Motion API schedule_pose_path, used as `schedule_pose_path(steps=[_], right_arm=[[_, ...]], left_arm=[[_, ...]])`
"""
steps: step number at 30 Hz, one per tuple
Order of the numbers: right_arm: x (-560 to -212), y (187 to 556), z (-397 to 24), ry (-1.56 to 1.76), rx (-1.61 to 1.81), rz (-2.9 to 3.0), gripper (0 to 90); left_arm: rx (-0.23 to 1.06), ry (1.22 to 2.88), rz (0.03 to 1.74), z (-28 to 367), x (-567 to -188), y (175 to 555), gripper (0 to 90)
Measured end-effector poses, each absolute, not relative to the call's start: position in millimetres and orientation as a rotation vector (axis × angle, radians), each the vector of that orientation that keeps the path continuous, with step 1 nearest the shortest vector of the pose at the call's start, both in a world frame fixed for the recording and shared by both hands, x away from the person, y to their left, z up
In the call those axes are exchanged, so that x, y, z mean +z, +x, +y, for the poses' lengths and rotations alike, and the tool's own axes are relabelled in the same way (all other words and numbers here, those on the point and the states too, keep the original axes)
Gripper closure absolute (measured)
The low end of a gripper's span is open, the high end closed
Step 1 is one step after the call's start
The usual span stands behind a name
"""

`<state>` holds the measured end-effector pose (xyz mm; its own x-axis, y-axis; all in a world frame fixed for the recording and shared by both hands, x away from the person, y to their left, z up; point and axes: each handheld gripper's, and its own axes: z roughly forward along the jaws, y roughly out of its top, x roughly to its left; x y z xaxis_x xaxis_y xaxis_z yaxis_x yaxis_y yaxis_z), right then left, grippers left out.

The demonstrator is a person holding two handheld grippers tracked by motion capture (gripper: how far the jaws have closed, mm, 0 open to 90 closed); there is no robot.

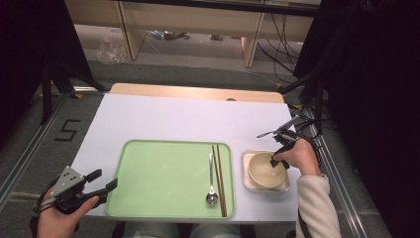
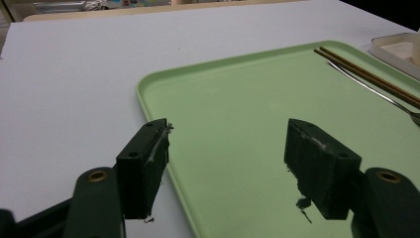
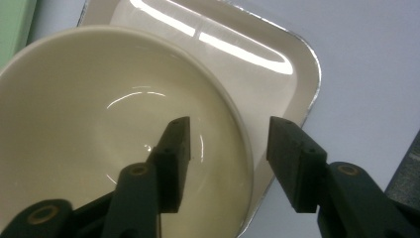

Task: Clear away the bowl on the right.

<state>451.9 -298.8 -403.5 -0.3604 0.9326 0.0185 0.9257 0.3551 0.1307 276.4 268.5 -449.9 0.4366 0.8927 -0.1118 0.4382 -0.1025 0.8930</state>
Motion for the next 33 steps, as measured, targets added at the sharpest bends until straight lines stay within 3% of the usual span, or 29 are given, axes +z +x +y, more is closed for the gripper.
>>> schedule_pose_path(steps=[21, 33], right_arm=[[-426, 459, -306, 1.659, 0.182, 2.637, 76.2], [-416, 456, -304, 1.638, 0.203, 2.673, 85.2]], left_arm=[[0.584, 1.719, 1.158, 268, -450, 277, 33.4], [0.589, 1.723, 1.156, 268, -450, 277, 33.4]])
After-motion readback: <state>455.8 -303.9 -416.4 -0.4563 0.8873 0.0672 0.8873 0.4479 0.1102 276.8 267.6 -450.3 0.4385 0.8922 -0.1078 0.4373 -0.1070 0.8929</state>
